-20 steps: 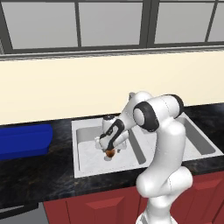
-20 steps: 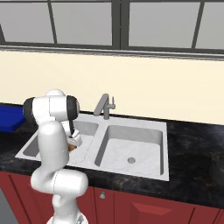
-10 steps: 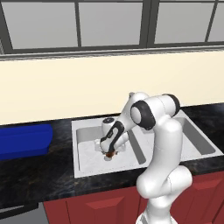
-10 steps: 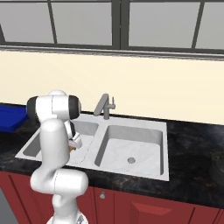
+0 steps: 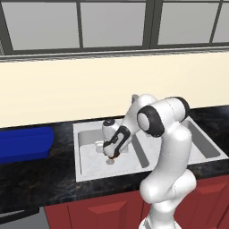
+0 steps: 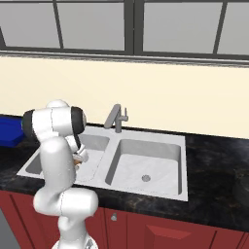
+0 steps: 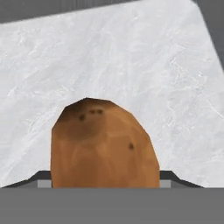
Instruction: Pick up all produce items and place them in the sink. Turn on the sink faucet to wash them. Then turn the sink off and put them in the tray.
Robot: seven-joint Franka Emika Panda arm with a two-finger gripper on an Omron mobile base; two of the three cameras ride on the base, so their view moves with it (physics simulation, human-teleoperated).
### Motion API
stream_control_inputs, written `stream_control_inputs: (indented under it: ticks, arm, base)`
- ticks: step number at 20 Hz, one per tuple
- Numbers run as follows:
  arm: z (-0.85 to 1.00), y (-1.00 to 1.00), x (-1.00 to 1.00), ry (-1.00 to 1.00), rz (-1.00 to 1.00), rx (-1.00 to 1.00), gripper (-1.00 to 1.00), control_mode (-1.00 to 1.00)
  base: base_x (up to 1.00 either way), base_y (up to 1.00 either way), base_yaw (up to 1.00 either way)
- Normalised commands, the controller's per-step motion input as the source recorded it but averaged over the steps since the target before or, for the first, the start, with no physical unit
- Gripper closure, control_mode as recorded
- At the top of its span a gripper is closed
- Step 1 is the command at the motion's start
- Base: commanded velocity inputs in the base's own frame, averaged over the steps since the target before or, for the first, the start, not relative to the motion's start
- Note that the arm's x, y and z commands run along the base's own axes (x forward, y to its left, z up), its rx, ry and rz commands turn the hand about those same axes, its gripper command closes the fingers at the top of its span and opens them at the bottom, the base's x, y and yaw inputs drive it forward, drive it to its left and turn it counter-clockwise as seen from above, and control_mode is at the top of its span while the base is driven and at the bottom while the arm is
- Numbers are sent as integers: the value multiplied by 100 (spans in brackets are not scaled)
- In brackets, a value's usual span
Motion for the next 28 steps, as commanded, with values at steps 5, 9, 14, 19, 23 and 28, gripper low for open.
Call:
stream_control_inputs:
  ticks: [5,9,14,19,23,28]
  arm:
    - [81,18,-26,-17,1,-1,100,-100]
    - [93,19,-12,-13,1,0,100,-100]
    - [97,17,-2,-8,2,0,100,-100]
    - [80,21,-5,-2,4,0,100,-100]
    - [65,36,0,0,11,0,100,-100]
    - [48,59,0,0,18,0,100,-100]
  base:
    - [0,0,0]
    - [0,0,0]
    - [0,0,0]
    - [0,0,0]
    - [0,0,0]
    - [0,0,0]
